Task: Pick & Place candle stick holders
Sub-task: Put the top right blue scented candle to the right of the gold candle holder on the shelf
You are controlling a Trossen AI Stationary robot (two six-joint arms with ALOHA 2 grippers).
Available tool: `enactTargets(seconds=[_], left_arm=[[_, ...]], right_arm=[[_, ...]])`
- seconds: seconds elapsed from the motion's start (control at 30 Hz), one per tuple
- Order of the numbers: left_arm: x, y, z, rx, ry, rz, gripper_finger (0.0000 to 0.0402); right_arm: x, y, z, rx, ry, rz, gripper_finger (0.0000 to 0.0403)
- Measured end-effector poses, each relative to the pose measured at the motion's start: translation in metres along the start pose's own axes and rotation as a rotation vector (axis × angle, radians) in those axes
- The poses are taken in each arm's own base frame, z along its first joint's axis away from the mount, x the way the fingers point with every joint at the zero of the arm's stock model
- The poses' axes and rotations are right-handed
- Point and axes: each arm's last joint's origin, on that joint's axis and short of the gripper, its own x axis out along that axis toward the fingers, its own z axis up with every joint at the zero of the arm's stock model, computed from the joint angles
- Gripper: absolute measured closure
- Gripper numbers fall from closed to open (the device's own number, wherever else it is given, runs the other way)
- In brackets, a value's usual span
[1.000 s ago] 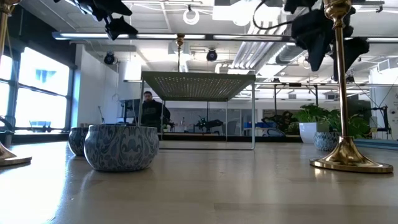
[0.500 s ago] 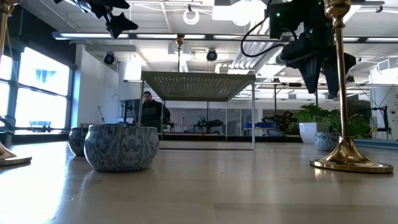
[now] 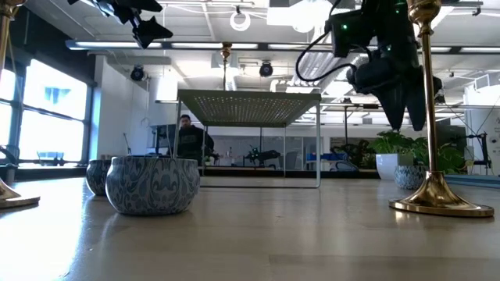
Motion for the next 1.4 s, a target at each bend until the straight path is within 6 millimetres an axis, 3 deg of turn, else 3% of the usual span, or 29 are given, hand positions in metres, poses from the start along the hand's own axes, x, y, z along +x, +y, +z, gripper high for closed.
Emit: enactTargets(seconds=[0.23, 0.43, 0.73, 1.4], left_arm=[[0.0, 0.0, 0.0, 0.0, -0.001, -0.003, 0.0103], [0.0, 0.0, 0.0, 0.001, 0.0, 0.005, 0.0103], [0.0, 0.0, 0.001, 0.006, -0.005, 0.006, 0.0103], [0.0, 0.001, 0.002, 0.014, -0.015, 0.012, 0.0103]], right_arm=[[0.035, -0.01, -0.011, -0.01, 0.037, 0.016, 0.0033], [0.044, -0.012, -0.014, -0.022, -0.058, 0.109, 0.0033], [0.063, -0.023, -0.017, 0.002, -0.047, 0.119, 0.0033], [0.066, -0.02, -0.014, 0.035, -0.081, 0.166, 0.0033]])
